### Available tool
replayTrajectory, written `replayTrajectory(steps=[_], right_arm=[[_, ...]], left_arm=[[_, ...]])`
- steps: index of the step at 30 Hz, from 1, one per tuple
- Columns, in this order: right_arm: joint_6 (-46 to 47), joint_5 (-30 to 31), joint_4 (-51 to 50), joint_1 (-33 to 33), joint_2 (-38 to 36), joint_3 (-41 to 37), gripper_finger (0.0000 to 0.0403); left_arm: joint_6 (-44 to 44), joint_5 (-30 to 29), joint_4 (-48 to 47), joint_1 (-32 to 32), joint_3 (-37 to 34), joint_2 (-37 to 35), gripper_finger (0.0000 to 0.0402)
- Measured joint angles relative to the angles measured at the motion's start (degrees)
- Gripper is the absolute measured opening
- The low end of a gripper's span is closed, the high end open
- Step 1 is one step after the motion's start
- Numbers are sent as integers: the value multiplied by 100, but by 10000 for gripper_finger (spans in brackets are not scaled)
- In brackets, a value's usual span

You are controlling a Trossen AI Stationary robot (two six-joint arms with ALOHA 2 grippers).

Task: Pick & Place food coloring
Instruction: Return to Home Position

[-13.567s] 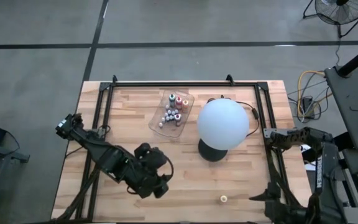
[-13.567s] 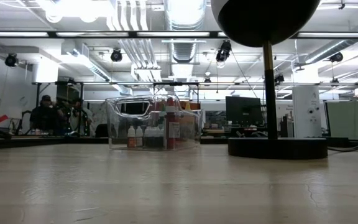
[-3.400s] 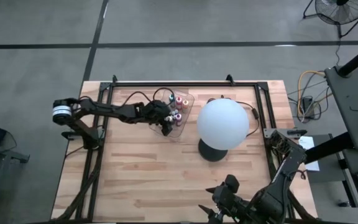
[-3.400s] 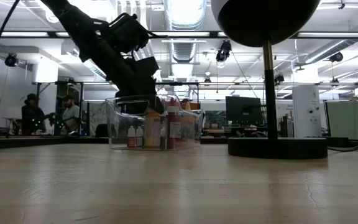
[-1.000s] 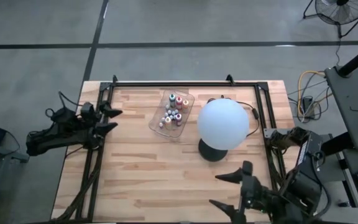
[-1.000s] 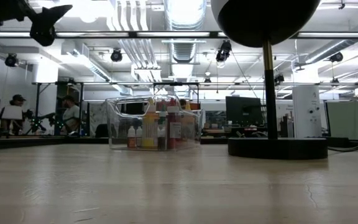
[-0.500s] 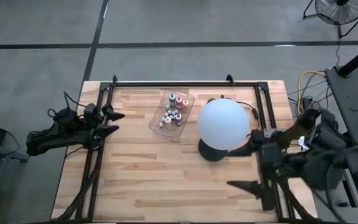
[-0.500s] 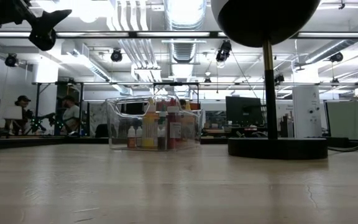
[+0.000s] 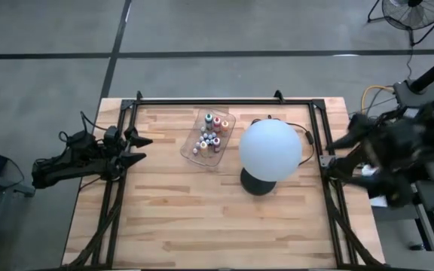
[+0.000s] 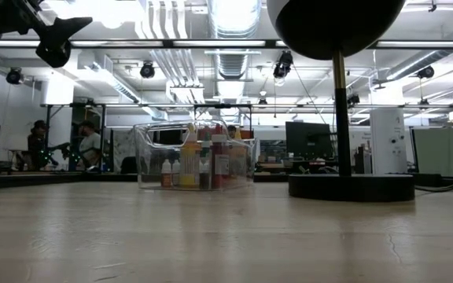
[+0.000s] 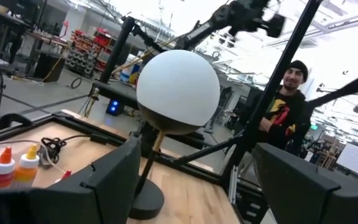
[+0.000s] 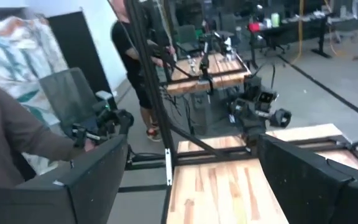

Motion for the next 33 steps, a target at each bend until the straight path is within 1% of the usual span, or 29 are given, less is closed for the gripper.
replayTrajectory(steps=[3, 10, 13, 15, 17, 21, 26, 29, 33], right_arm=[[-244, 1, -337, 78, -409, -3, 347], [-203, 1, -1535, 82, -1192, -44, 340], [70, -60, -2274, 84, -1443, -184, 343], [439, -128, -2830, 86, -1577, -373, 346], [762, -136, -3072, 86, -1747, -658, 349], [600, -232, -2731, 84, -2255, -1509, 349], [476, -366, -1942, 86, -2877, -3051, 343], [512, -641, -1386, 86, -3302, -3995, 340], [462, -979, -535, 86, -3955, -4957, 345]], left_arm=[[59, 0, 0, 0, 0, 0, 279], [62, 1, -4, 0, 0, 0, 279], [60, 2, -7, 0, 0, 0, 279], [18, 1, -14, 0, 0, 0, 279], [-123, 2, -17, 0, 0, 0, 279], [-479, 2, -17, 0, 0, 20, 279], [-709, 4, -19, 0, 0, 20, 279], [-728, 2, -20, 2, 0, 20, 279], [-871, 2, -20, 0, 0, 20, 279]])
